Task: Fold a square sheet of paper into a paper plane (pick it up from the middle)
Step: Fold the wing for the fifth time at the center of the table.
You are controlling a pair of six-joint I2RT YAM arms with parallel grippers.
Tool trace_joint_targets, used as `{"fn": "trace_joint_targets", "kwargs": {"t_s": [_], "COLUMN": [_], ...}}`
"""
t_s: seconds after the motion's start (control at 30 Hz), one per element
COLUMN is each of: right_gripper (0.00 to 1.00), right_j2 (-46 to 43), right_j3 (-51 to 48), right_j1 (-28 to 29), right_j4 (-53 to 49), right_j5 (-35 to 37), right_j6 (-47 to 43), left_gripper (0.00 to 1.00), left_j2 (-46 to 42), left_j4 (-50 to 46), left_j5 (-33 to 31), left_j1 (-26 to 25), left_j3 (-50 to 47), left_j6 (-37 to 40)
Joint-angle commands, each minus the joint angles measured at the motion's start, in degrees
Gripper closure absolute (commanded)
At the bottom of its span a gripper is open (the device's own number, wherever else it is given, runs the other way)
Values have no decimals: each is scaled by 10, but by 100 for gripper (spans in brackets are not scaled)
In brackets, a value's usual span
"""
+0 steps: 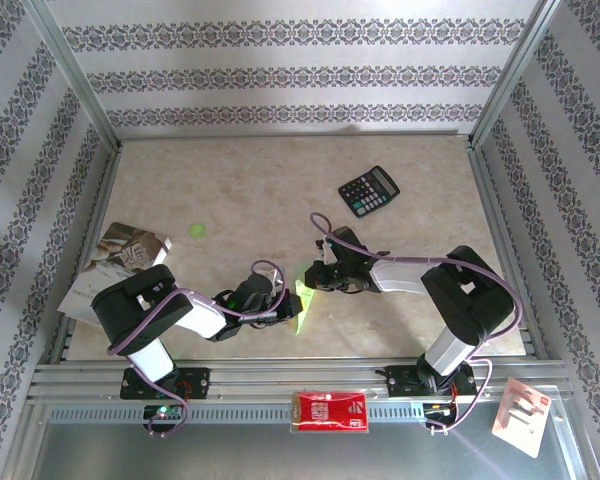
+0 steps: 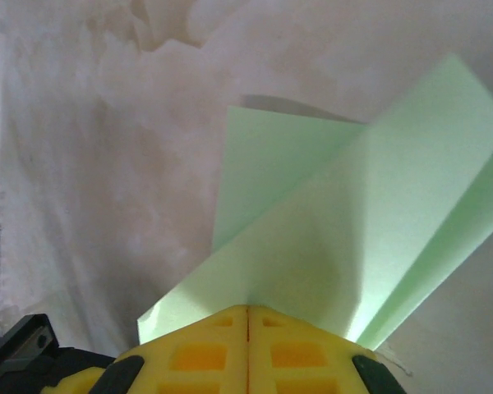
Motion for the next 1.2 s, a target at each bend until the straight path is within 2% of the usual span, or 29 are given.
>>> {"fn": "trace_joint_targets", "kwargs": {"t_s": [0.0,1.0,1.17], "right_gripper": [93,94,94], "right_j2": [10,31,46], "right_j3": [6,-15,-7], "right_j1": [3,-13,-13], "right_j4": [6,-3,-9], "right_j5": [-2,15,16], "right_j6": [-5,-31,-33], "left_gripper": [100,100,94], "left_j2": [21,31,27], "left_j4": [-79,-95,-98], "left_j5": [4,13,18], "left_j1": [6,6,6], "left_j3": [-3,3,3], "left_j6": [-5,-9,-8]}}
